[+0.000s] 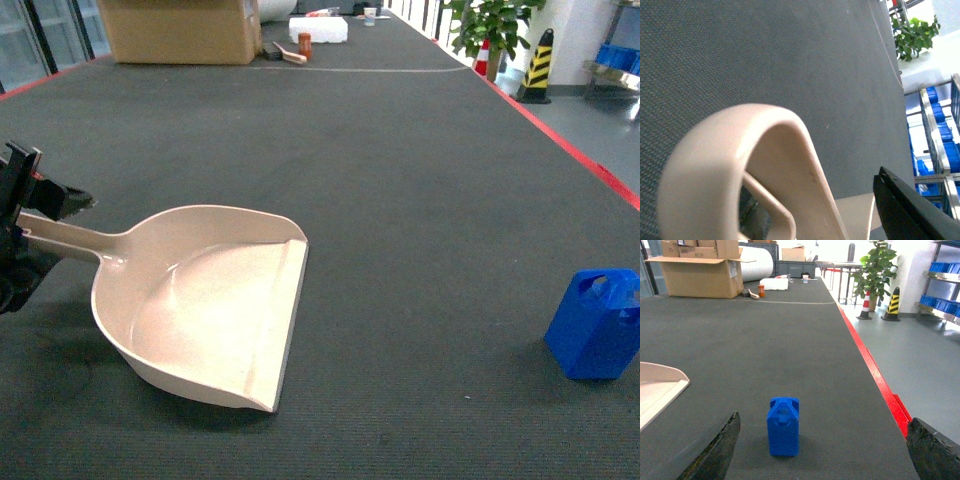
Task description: Place part in tray to right shelf
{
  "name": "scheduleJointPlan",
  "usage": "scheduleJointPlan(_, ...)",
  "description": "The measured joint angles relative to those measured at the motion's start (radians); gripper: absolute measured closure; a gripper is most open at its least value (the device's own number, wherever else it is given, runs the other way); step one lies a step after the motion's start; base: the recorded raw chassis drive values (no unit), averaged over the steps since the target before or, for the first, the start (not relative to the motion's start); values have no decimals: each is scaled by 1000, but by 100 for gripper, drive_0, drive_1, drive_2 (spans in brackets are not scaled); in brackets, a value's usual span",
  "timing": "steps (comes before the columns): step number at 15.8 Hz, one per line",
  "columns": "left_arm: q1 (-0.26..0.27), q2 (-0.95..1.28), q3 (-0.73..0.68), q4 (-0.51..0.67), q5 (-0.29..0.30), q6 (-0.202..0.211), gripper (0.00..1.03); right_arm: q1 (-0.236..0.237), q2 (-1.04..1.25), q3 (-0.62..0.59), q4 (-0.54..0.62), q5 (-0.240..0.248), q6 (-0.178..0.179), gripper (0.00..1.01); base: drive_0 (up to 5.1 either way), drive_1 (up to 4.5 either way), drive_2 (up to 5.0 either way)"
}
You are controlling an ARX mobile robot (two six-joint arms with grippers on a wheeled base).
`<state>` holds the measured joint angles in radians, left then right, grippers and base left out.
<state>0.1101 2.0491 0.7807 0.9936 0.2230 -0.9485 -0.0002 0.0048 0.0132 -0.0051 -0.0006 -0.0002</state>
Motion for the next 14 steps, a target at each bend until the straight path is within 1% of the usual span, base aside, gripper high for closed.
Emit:
scheduleJointPlan(1, 0, 14, 5, 28, 15, -31, 52, 0, 0, 0, 0, 0, 0, 3, 0, 0, 0)
scheduleJointPlan(3, 0, 26, 5, 72, 34, -70, 67, 0, 0, 0, 0, 0, 0, 3, 0, 0, 0)
scheduleJointPlan(4, 0, 26, 5, 82, 37, -80, 72, 0, 0, 0, 0, 0, 0, 3, 0, 0, 0)
scheduleJointPlan(5, -3, 26, 4, 97, 40, -103, 77, 0, 0, 0, 0, 0, 0, 3, 0, 0, 0)
scheduleJointPlan(6, -7, 26, 0, 122, 45, -137, 82, 0, 0, 0, 0, 0, 0, 3, 0, 0, 0)
scheduleJointPlan(7, -18, 16, -10, 155, 49, -169, 85, 0, 0, 0, 1, 0, 0, 3, 0, 0, 0)
scheduleJointPlan(10, -35, -11, -48, 195, 62, -187, 86, 0, 0, 0, 0, 0, 0, 3, 0, 0, 0)
scheduleJointPlan(14, -95, -76, -104, 249, 69, -243, 86, 0, 0, 0, 0, 0, 0, 3, 0, 0, 0)
